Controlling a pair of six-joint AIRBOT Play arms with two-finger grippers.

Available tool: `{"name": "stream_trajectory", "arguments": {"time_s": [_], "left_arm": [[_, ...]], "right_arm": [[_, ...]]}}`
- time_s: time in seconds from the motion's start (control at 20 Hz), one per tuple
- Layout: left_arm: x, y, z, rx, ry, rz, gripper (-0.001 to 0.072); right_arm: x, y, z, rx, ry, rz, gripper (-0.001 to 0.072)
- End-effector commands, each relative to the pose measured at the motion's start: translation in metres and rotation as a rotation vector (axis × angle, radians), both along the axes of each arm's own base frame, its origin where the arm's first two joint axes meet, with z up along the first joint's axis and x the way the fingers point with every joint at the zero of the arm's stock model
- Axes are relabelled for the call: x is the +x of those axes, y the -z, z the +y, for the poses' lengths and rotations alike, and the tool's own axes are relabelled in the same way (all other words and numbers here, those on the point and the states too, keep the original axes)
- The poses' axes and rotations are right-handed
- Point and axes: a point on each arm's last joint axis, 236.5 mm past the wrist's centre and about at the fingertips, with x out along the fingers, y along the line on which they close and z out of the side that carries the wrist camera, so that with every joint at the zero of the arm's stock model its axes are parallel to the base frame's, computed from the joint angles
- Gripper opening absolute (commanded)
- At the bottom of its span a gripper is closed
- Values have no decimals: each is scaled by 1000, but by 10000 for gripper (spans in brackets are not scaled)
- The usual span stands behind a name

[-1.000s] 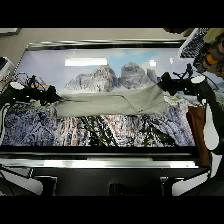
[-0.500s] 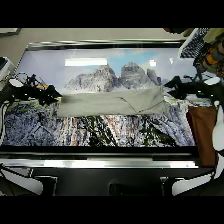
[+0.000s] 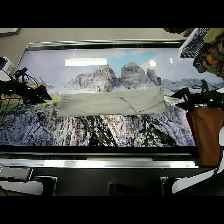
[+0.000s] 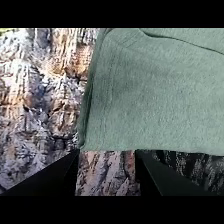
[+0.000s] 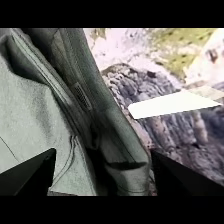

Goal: Fold the clothes and pants, and hang the long-sleeved shirts on hangers.

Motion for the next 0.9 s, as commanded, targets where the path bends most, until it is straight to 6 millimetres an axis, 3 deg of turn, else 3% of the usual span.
{"name": "stream_trajectory", "arguments": {"time_s": [0.0, 0.55, 0.85], "left_arm": [[-10, -11, 1, 49, 6, 12, 406], [-11, -9, -14, 58, 45, 19, 406], [-11, -9, -14, 58, 44, 20, 406]], "right_arm": [[0, 14, 9, 51, -60, -29, 674], [27, 24, 9, 95, 0, -114, 674], [30, 42, 49, 76, -71, -79, 672]]}}
